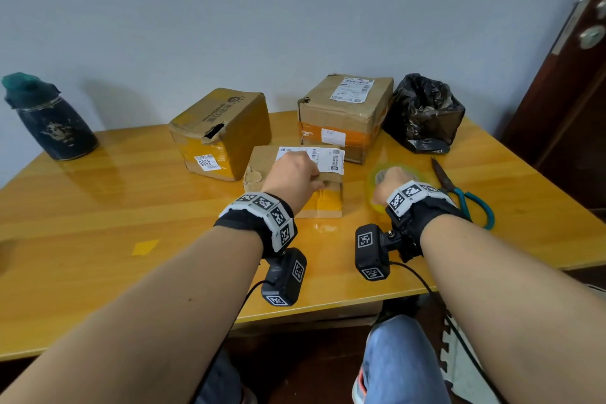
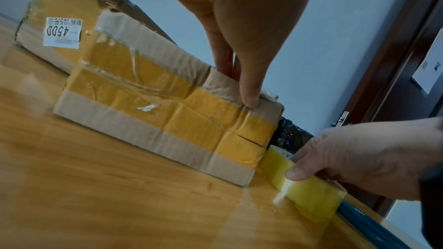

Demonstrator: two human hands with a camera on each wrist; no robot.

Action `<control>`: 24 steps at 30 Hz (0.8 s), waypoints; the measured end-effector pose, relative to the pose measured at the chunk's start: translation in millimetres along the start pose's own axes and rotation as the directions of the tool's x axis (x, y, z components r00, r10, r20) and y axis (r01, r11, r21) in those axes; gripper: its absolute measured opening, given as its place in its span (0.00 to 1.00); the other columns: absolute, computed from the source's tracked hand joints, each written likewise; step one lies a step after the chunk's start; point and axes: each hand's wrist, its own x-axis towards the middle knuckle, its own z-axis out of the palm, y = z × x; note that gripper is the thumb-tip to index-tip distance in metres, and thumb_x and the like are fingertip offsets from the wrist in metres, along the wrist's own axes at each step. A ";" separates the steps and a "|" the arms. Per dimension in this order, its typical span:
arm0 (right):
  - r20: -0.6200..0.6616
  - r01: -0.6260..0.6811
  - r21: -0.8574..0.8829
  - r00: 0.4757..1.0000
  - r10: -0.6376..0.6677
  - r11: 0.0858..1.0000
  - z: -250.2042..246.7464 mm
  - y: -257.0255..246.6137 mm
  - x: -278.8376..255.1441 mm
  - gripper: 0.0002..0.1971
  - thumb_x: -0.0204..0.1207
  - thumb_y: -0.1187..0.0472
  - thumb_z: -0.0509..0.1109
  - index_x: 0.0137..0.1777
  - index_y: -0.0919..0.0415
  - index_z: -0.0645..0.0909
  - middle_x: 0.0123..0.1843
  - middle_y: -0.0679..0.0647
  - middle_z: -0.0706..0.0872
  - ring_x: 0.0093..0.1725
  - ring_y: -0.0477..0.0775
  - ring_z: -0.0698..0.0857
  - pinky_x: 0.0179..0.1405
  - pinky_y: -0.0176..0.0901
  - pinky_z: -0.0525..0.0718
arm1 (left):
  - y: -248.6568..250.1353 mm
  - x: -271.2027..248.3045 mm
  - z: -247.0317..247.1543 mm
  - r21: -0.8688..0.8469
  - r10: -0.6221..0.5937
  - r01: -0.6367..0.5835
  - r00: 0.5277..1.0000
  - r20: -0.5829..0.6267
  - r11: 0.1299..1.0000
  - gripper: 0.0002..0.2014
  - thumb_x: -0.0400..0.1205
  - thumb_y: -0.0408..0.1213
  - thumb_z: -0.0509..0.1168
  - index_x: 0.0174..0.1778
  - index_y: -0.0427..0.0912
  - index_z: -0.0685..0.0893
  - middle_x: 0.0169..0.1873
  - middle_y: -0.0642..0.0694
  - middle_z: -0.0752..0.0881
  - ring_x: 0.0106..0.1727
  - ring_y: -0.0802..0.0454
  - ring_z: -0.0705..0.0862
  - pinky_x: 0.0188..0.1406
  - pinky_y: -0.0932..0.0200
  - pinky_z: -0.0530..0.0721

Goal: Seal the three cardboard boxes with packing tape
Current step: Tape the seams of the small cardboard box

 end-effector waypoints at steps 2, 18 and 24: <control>-0.006 0.024 -0.016 1.000 -0.024 1.000 -0.7 -1.5 -2.9 0.14 0.73 0.65 0.68 0.28 0.59 0.69 0.30 0.55 0.74 0.35 0.59 0.77 0.32 0.44 0.75 | -1.0 -1.4 0.8 0.007 0.010 -0.009 1.000 -0.009 1.000 0.14 0.83 0.46 0.66 0.52 0.39 0.89 0.50 0.43 0.85 0.51 0.48 0.82 0.43 0.62 0.75; -0.446 0.417 0.659 0.887 -0.121 0.626 -42.7 -29.5 -28.5 0.13 0.76 0.63 0.67 0.32 0.69 0.73 0.32 0.63 0.72 0.34 0.55 0.70 0.32 0.44 0.65 | 0.0 -18.3 -32.2 -0.507 -0.146 0.116 0.989 -0.020 0.854 0.27 0.80 0.38 0.71 0.76 0.47 0.73 0.57 0.49 0.87 0.54 0.55 0.85 0.50 0.62 0.83; -0.469 0.607 0.648 0.794 -0.387 0.460 -57.9 -67.0 -57.5 0.14 0.78 0.59 0.70 0.48 0.73 0.86 0.46 0.68 0.88 0.45 0.66 0.85 0.47 0.56 0.82 | -3.8 -14.1 -55.1 -0.920 -0.325 0.244 0.935 0.140 0.306 0.19 0.84 0.50 0.64 0.58 0.38 0.85 0.50 0.44 0.89 0.53 0.47 0.88 0.55 0.53 0.88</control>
